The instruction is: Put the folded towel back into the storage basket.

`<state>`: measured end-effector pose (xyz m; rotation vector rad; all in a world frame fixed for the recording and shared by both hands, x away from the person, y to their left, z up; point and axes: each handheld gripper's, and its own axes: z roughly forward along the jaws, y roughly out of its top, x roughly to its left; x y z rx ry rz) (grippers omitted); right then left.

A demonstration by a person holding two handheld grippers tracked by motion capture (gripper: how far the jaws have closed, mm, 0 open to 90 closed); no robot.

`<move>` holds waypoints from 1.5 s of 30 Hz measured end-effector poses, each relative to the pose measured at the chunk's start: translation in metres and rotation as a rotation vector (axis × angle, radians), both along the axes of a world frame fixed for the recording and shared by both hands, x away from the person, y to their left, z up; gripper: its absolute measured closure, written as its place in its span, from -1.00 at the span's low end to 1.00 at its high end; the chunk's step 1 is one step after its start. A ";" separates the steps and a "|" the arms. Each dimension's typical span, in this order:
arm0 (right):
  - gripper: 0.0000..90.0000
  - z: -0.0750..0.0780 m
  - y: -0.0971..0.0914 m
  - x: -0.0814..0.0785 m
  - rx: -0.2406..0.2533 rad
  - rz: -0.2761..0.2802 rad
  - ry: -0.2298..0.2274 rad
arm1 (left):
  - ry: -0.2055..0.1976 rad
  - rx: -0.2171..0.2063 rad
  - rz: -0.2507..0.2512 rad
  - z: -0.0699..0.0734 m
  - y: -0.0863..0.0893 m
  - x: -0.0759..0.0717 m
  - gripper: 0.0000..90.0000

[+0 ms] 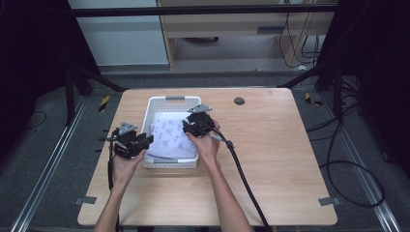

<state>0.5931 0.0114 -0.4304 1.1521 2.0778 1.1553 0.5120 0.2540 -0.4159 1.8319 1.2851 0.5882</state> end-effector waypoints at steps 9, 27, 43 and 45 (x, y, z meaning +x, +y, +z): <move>-0.27 0.017 -0.013 -0.007 0.044 0.008 -0.043 | -0.039 -0.034 -0.013 0.013 0.004 -0.008 0.33; -0.60 0.039 -0.082 -0.036 0.159 0.080 0.004 | -0.132 -0.011 -0.079 0.027 -0.006 -0.026 -0.16; -0.63 0.030 -0.169 -0.088 0.134 0.044 -0.042 | -0.125 0.035 -0.125 0.015 -0.008 -0.044 -0.42; -0.63 0.025 -0.182 -0.095 0.133 0.033 -0.042 | -0.122 0.038 -0.133 0.012 -0.007 -0.045 -0.46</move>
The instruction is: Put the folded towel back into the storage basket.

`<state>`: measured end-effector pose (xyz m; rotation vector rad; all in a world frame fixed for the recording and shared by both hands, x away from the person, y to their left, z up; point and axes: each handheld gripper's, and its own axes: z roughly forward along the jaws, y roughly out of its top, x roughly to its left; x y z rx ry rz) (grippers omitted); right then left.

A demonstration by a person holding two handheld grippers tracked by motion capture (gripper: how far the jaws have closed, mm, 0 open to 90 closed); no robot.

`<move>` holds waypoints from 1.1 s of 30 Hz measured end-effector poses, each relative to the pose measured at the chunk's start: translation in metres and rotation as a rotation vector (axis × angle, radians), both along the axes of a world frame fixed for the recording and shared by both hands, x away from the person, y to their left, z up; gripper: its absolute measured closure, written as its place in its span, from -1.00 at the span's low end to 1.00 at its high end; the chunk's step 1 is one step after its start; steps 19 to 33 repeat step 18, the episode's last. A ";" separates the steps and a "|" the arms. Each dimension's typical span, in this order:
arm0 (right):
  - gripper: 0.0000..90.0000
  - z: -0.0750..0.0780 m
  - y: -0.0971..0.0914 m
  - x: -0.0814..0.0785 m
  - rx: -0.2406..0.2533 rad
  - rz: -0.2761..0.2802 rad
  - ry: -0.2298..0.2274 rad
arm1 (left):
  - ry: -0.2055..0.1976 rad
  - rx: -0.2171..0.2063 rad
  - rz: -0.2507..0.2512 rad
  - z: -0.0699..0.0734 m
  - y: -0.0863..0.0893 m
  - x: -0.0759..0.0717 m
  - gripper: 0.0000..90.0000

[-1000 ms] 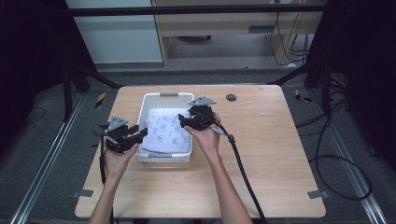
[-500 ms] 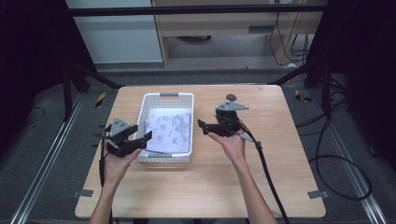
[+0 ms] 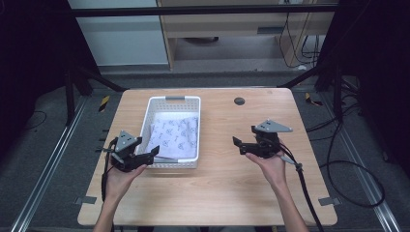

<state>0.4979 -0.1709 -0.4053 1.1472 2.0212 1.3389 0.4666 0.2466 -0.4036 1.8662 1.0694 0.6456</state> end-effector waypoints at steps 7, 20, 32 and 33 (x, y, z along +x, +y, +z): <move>-0.65 -0.014 -0.033 -0.019 -0.006 -0.023 -0.013 | -0.001 0.024 0.004 -0.008 0.001 -0.007 -0.48; -0.66 -0.043 -0.077 -0.041 0.017 -0.066 -0.004 | -0.025 0.037 0.013 -0.027 0.008 -0.031 -0.48; -0.66 -0.043 -0.077 -0.041 0.017 -0.066 -0.004 | -0.025 0.037 0.013 -0.027 0.008 -0.031 -0.48; -0.66 -0.043 -0.077 -0.041 0.017 -0.066 -0.004 | -0.025 0.037 0.013 -0.027 0.008 -0.031 -0.48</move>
